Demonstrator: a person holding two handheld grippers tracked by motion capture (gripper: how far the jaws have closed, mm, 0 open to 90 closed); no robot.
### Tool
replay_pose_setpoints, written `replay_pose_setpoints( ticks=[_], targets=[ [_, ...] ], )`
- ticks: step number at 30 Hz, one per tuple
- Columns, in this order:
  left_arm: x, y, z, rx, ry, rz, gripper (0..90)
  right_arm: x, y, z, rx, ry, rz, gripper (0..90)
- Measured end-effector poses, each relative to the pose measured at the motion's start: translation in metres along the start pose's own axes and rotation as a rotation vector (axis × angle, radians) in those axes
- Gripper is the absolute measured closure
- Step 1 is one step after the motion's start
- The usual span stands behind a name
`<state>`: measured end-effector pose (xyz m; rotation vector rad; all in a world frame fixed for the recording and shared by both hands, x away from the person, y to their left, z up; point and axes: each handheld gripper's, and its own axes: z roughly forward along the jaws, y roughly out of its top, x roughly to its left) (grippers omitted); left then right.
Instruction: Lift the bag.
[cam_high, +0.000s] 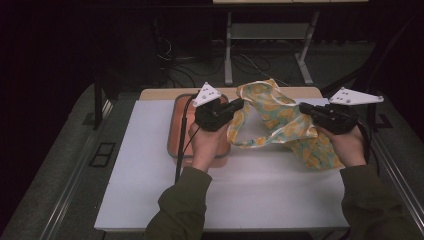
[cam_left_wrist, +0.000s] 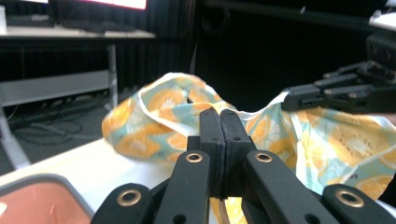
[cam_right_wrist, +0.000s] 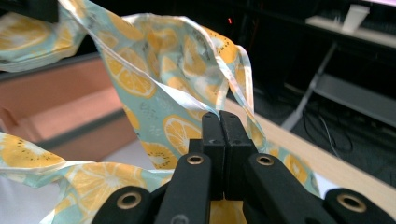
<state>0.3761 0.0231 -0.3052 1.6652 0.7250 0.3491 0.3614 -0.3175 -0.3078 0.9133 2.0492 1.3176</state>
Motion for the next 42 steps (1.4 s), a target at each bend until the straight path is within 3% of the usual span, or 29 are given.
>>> replay_pose_setpoints(
  ticks=[5, 11, 16, 18, 22, 29, 33, 42],
  targets=[
    [0.016, -0.011, 0.027, 0.124, 0.035, -0.026, 89.2, -0.019, -0.018, 0.02, 0.053, -0.005, 0.085, 89.6],
    [0.027, -0.016, 0.055, 0.24, 0.103, -0.027, 89.1, -0.031, -0.032, 0.042, 0.137, -0.022, 0.121, 89.5],
    [0.029, -0.018, 0.065, 0.288, 0.123, -0.013, 88.5, -0.034, -0.049, 0.059, 0.202, -0.018, 0.149, 89.5],
    [0.028, -0.018, 0.065, 0.294, 0.131, -0.006, 81.2, -0.033, -0.054, 0.06, 0.201, -0.01, 0.161, 89.3],
    [0.028, -0.019, 0.06, 0.314, 0.125, 0.004, 60.0, -0.033, -0.058, 0.055, 0.175, 0.027, 0.192, 85.0],
    [0.027, -0.021, 0.04, 0.319, 0.046, 0.024, 32.0, -0.029, -0.054, 0.035, 0.118, 0.123, 0.245, 54.5],
    [0.026, -0.022, 0.027, 0.305, 0.022, 0.047, 23.8, -0.022, -0.048, 0.025, 0.107, 0.171, 0.231, 36.9],
    [0.012, -0.031, -0.013, 0.274, -0.048, 0.085, 14.5, -0.002, -0.041, 0.002, 0.076, 0.22, 0.194, 23.3]
  ],
)
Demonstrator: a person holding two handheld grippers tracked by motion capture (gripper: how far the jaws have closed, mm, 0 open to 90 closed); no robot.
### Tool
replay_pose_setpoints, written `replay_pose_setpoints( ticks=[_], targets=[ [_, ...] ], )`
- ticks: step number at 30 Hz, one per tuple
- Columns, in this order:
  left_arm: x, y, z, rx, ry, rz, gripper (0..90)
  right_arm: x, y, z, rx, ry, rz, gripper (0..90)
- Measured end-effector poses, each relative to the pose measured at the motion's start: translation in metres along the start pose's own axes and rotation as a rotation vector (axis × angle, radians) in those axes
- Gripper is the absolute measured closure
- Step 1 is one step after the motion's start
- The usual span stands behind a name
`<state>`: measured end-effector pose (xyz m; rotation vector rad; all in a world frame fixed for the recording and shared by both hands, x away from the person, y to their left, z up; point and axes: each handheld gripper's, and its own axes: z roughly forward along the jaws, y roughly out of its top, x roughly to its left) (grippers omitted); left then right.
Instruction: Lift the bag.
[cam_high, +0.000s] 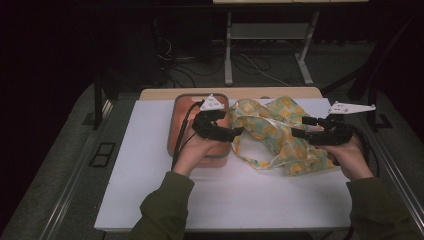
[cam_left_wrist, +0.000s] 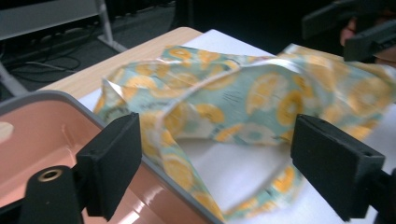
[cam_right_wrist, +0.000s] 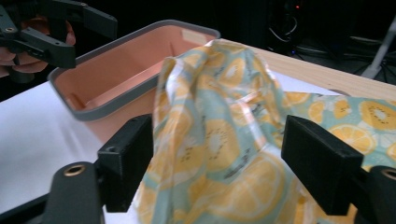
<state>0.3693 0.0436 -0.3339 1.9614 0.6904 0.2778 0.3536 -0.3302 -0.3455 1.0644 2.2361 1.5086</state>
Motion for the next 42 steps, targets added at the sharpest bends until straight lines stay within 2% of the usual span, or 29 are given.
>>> replay_pose_setpoints(
  ticks=[6, 11, 15, 19, 23, 28, 32, 38, 42],
  targets=[
    [-0.003, -0.022, -0.027, -0.015, -0.014, 0.012, 13.2, 0.01, -0.012, -0.007, 0.003, 0.013, -0.018, 18.8],
    [-0.002, -0.042, -0.051, -0.034, -0.009, 0.021, 10.8, 0.013, -0.024, -0.011, 0.011, 0.0, -0.037, 17.1],
    [-0.001, -0.058, -0.069, -0.04, -0.009, 0.022, 6.4, 0.018, -0.033, -0.015, 0.008, 0.006, -0.046, 14.0],
    [-0.001, -0.075, -0.086, -0.036, 0.018, 0.043, 0.7, 0.023, -0.044, -0.017, 0.023, 0.003, -0.056, 13.1],
    [0.0, -0.095, -0.1, -0.031, 0.047, 0.049, 0.0, 0.026, -0.057, -0.019, 0.039, -0.006, -0.058, 12.1],
    [0.002, -0.117, -0.11, -0.024, 0.07, 0.03, 0.0, 0.029, -0.074, -0.021, 0.047, -0.024, -0.059, 12.1],
    [0.004, -0.133, -0.115, -0.011, 0.069, 0.013, 0.0, 0.032, -0.086, -0.021, 0.048, -0.038, -0.057, 12.1],
    [0.009, -0.153, -0.119, 0.017, 0.079, -0.023, 0.0, 0.034, -0.1, -0.02, 0.051, -0.06, -0.057, 12.1],
    [0.011, -0.162, -0.119, 0.038, 0.075, -0.036, 0.0, 0.037, -0.107, -0.015, 0.077, -0.054, -0.055, 12.1]
  ],
)
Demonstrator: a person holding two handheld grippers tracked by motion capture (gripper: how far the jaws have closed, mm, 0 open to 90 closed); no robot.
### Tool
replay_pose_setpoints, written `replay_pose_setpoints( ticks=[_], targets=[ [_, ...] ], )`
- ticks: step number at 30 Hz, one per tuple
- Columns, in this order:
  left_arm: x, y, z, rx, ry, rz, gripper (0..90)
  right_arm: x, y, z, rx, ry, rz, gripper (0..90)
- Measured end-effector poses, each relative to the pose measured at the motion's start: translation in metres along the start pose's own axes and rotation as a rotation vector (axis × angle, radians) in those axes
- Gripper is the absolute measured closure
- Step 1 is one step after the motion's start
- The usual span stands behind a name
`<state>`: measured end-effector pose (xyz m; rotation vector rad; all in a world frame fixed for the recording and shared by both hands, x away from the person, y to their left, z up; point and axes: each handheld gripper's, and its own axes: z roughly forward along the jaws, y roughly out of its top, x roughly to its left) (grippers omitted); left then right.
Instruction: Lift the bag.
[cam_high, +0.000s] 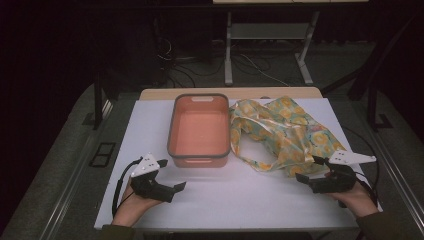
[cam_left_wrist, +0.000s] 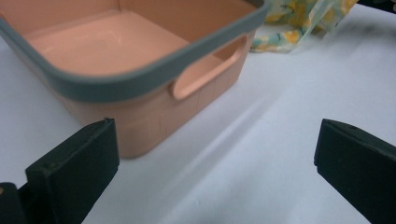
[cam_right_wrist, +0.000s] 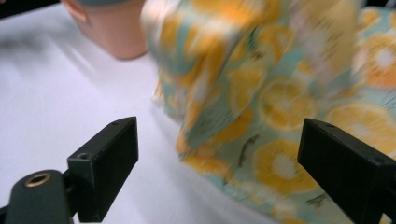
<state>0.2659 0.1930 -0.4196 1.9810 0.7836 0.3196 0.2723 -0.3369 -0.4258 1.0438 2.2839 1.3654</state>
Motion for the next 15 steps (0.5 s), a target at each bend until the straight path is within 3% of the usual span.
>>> replay_pose_setpoints(
  ticks=[8, 15],
  targets=[
    [0.001, -0.0064, 0.0076, 0.045, -0.023, -0.004, 0.0, 0.0093, -0.0099, 0.007, 0.052, -0.003, -0.036, 12.1],
    [0.0, -0.0066, 0.0099, 0.054, -0.027, -0.001, 0.0, 0.0102, -0.0114, 0.0099, 0.072, -0.015, -0.052, 12.1]
  ],
)
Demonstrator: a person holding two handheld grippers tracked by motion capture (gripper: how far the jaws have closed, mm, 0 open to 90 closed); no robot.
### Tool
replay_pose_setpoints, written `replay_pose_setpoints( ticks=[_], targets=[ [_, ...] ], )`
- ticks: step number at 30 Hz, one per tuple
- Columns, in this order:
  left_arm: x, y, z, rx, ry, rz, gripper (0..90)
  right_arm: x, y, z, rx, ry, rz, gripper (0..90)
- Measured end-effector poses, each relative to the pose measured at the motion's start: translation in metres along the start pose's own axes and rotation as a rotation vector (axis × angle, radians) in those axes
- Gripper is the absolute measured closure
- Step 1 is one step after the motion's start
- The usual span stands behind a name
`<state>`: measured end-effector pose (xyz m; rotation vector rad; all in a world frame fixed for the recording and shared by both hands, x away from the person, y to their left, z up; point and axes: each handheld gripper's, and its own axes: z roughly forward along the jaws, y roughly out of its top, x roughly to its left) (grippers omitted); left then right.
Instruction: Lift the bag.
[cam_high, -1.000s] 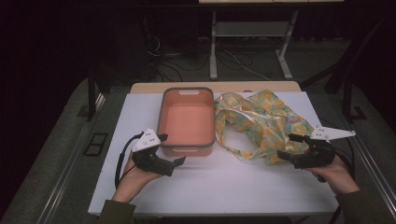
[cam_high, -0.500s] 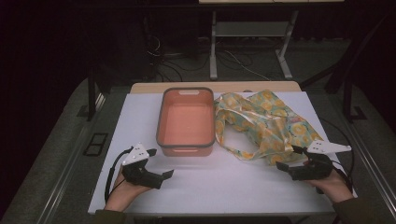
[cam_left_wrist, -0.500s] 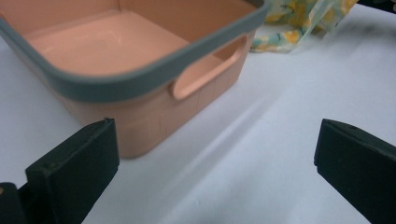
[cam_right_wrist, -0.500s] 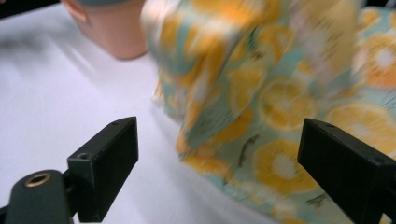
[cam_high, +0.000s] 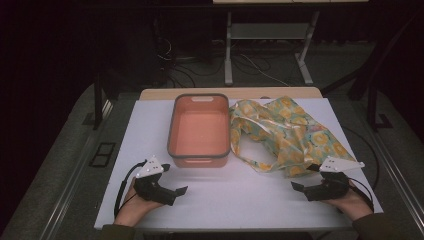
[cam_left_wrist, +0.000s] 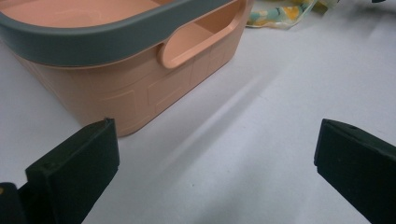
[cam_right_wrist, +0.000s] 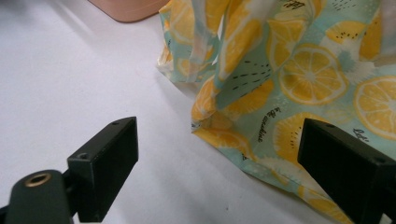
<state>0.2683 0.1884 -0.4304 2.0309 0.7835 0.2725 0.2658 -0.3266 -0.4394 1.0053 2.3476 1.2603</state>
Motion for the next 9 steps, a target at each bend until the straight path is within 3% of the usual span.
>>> replay_pose_setpoints(
  ticks=[9],
  targets=[
    [-0.0003, 0.0005, 0.0002, -0.002, -0.003, -0.001, 0.0, 0.0009, 0.0, 0.0007, 0.004, -0.001, -0.006, 12.1]
  ],
)
